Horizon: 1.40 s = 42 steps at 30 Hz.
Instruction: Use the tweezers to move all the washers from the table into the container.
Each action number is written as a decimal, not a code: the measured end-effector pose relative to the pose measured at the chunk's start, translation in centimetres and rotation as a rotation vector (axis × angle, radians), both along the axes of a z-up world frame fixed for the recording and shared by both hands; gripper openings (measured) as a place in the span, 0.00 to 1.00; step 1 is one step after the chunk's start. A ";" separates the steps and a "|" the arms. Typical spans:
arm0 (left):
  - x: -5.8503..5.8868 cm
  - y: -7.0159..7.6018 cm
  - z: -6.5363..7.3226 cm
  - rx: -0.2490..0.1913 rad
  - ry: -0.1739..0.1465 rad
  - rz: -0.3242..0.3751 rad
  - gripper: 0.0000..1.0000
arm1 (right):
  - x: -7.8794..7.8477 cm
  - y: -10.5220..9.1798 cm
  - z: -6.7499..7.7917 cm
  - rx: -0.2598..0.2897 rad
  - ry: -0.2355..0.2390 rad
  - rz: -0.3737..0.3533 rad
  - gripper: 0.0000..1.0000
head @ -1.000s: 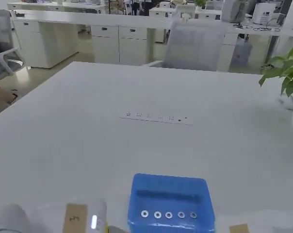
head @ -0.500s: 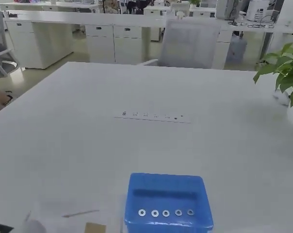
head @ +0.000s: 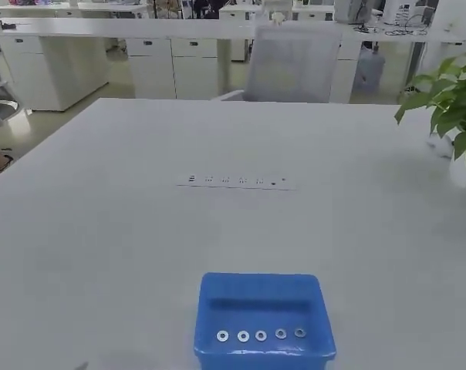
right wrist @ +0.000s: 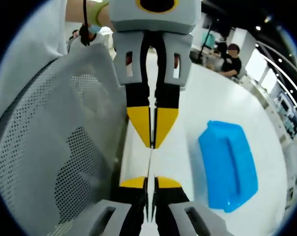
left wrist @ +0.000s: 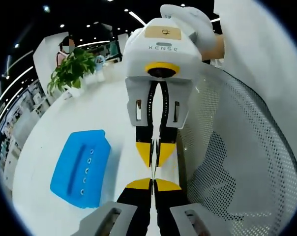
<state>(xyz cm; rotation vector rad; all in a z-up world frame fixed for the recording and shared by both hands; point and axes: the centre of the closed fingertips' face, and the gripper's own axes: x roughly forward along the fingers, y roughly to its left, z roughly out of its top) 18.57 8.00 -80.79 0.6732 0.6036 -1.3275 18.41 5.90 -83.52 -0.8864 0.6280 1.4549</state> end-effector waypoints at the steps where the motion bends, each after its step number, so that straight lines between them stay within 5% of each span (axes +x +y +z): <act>1: 0.1 0.1 -0.1 0.000 0.003 0.005 0.00 | 0.1 0.0 -0.2 0.000 -0.001 0.004 0.02; 15: 1.0 0.8 -3.4 0.074 0.042 0.031 0.00 | 0.7 0.7 -1.4 0.028 0.050 -0.005 0.03; 20: 1.1 0.8 -4.4 0.097 0.064 0.029 0.00 | 0.6 0.8 -2.1 0.054 0.110 -0.039 0.04; 32: 0.8 0.6 -4.9 0.107 0.090 0.040 0.00 | 0.5 0.5 -2.5 0.090 0.160 -0.085 0.04; 37: 0.8 0.5 -5.0 0.104 0.091 0.052 0.00 | 0.5 -0.1 -2.0 0.125 0.171 -0.118 0.05; 42: 0.9 0.5 -4.9 0.083 0.099 0.115 0.00 | 1.3 -0.9 0.1 0.263 0.189 -0.214 0.14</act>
